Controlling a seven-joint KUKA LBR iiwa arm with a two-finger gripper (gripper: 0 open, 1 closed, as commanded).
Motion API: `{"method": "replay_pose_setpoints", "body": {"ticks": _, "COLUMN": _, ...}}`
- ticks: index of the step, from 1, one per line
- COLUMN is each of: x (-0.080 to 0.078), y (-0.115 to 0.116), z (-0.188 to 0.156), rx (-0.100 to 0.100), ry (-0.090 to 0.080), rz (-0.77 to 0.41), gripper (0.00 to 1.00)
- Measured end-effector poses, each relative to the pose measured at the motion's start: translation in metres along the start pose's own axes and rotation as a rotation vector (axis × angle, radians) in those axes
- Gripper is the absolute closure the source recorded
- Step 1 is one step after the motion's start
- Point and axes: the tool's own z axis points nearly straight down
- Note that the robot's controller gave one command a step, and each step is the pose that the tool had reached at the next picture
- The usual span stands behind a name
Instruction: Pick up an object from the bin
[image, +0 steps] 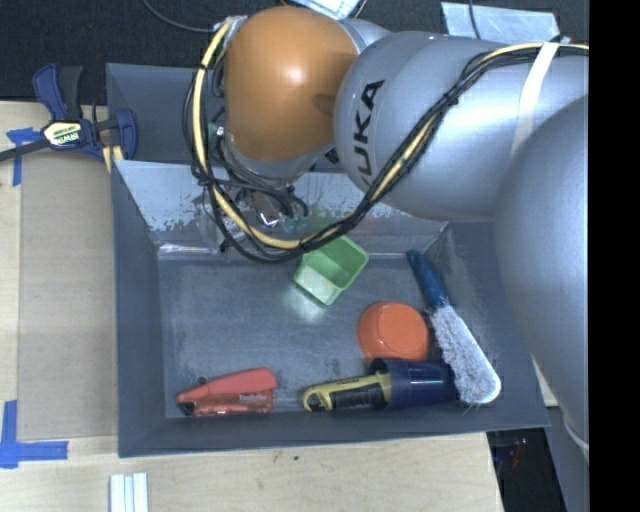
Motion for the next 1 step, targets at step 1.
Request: {"method": "replay_pose_setpoints", "body": {"ticks": 1, "x": 0.0054, "y": 0.004, "z": 0.0193, "rx": -0.002, "ry": 0.025, "rz": 0.006, "gripper": 1.0}}
